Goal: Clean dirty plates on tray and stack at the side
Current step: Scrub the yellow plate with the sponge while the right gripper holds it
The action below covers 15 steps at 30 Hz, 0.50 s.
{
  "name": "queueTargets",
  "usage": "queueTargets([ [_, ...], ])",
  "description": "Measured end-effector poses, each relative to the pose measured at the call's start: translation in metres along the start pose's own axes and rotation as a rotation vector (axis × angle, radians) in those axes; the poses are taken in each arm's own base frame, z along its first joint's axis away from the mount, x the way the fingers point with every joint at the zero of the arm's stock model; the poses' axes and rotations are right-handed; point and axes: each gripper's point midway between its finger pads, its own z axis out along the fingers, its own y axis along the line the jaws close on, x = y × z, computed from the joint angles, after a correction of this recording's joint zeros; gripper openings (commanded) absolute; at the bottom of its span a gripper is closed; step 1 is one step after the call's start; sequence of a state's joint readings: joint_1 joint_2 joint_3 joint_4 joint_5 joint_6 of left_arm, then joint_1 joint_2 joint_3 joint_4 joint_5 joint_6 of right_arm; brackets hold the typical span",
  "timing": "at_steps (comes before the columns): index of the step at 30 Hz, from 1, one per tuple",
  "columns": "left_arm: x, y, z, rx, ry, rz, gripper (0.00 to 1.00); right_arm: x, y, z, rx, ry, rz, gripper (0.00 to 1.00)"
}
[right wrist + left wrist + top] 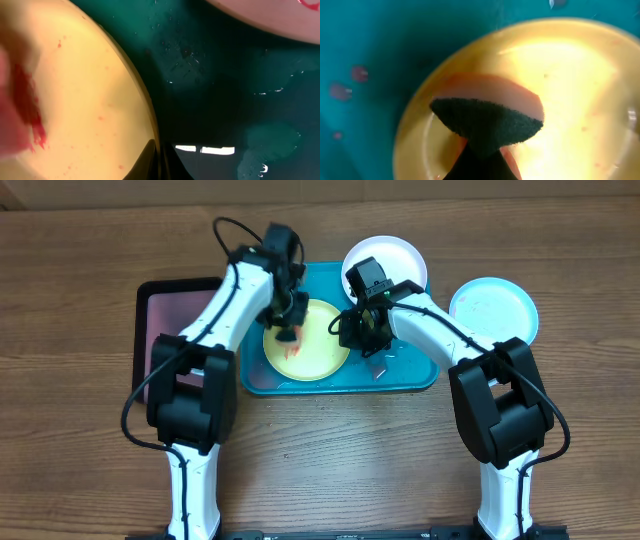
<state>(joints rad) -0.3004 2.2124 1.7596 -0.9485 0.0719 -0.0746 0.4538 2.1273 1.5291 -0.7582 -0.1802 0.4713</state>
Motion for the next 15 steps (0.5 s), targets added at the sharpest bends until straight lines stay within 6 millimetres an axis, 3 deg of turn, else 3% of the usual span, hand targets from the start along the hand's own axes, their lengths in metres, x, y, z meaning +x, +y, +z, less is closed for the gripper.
queueTargets([
  [3,0.006,0.002,0.013,-0.029,0.000,-0.006,0.04,0.000,0.000,0.000,-0.002,0.002,-0.001,0.05],
  [8,0.008,0.003,0.013,-0.035,-0.001,-0.033,0.04,0.001,0.000,0.001,-0.004,0.004,-0.001,0.05],
  [15,0.035,-0.053,0.007,0.330,0.089,0.120,0.04,0.001,0.000,0.001,-0.003,0.004,-0.003,0.05],
])
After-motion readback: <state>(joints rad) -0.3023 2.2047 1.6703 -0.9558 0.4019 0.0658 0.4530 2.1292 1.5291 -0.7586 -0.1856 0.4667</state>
